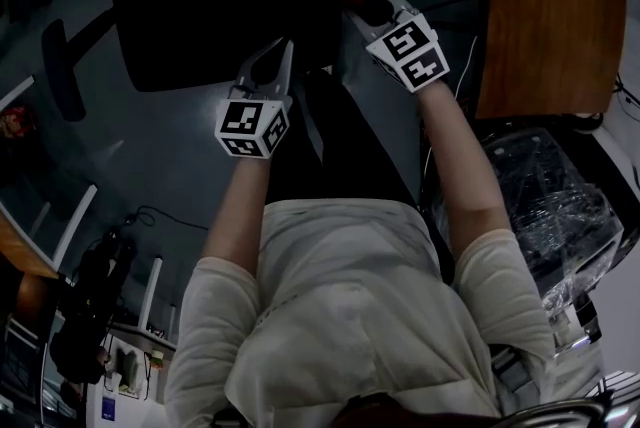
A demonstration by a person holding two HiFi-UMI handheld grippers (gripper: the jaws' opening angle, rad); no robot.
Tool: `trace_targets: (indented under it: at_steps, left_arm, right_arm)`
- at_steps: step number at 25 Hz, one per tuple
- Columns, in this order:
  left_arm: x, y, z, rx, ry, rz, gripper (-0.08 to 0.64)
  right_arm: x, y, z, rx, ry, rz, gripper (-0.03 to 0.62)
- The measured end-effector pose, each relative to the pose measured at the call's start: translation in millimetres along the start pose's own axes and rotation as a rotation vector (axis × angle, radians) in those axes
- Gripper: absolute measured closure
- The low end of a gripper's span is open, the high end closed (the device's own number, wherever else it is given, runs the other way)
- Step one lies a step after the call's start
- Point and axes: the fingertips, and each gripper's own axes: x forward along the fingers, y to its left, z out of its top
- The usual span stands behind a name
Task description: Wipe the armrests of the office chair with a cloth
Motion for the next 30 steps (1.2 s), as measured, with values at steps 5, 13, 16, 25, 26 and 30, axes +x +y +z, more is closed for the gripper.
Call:
trace_targets:
  at_steps: [5, 13, 16, 25, 26, 30]
  left_arm:
    - [5.3, 1.7, 3.0, -0.007, 0.002, -0.007, 0.554]
    - [6.4, 1.3, 8.8, -0.004, 0.013, -0.019, 0.554]
    - [7.0, 2.2, 9.3, -0.006, 0.016, -0.027, 0.554]
    - [2.2, 6.4, 2.1, -0.024, 0.113, -0.13, 0.554]
    - [-2.6, 7.9, 2.1, -0.01, 0.115, -0.127, 0.554]
    - [-28.4, 21.9, 9.4, 0.024, 0.082, -0.096, 0.545]
  right_arm:
    - [-11.2, 27.9, -9.0, 0.026, 0.003, 0.019, 0.552]
    - [-27.1, 75.5, -32.0, 0.089, 0.031, 0.038, 0.552]
    - [-28.7, 92.5, -41.0, 0.139, 0.042, 0.029, 0.552]
    - [-15.0, 136.9, -42.4, 0.283, 0.073, -0.048, 0.551]
    - [-12.8, 140.3, -40.1, 0.301, 0.075, -0.069, 0.551]
    - [3.4, 165.7, -27.5, 0.302, 0.083, -0.113, 0.551]
